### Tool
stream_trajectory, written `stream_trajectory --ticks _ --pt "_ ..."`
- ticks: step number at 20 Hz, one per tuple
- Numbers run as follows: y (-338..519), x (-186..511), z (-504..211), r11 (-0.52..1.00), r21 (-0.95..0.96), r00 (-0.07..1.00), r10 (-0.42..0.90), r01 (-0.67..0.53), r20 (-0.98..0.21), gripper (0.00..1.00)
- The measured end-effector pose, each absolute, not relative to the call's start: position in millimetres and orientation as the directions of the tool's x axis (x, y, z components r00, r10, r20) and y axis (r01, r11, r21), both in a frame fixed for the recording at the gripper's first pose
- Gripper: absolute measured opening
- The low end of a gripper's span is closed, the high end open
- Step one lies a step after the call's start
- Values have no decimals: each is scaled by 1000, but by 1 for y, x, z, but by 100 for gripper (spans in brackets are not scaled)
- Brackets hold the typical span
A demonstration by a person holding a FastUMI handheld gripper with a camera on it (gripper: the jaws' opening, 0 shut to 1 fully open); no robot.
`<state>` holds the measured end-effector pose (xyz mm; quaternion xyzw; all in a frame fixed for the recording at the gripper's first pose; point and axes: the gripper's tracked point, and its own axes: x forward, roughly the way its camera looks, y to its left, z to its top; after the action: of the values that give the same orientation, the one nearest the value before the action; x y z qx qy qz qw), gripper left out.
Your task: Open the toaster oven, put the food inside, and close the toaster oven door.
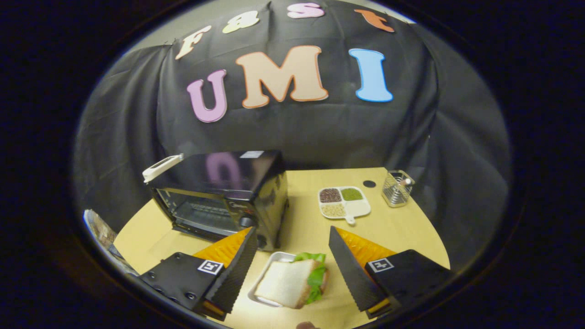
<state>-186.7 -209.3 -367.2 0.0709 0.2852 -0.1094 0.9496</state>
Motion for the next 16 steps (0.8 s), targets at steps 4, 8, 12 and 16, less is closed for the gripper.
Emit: stream_trajectory --ticks 4,8,12,16 --pt "-225 -205 -403 944 133 765 -156 301 -625 99" --pt "-224 -219 -439 919 193 714 -123 345 -690 99" --pt "-213 -233 -465 904 230 663 -74 359 -745 98" --pt "-196 -234 -473 886 287 646 -18 364 -763 91"
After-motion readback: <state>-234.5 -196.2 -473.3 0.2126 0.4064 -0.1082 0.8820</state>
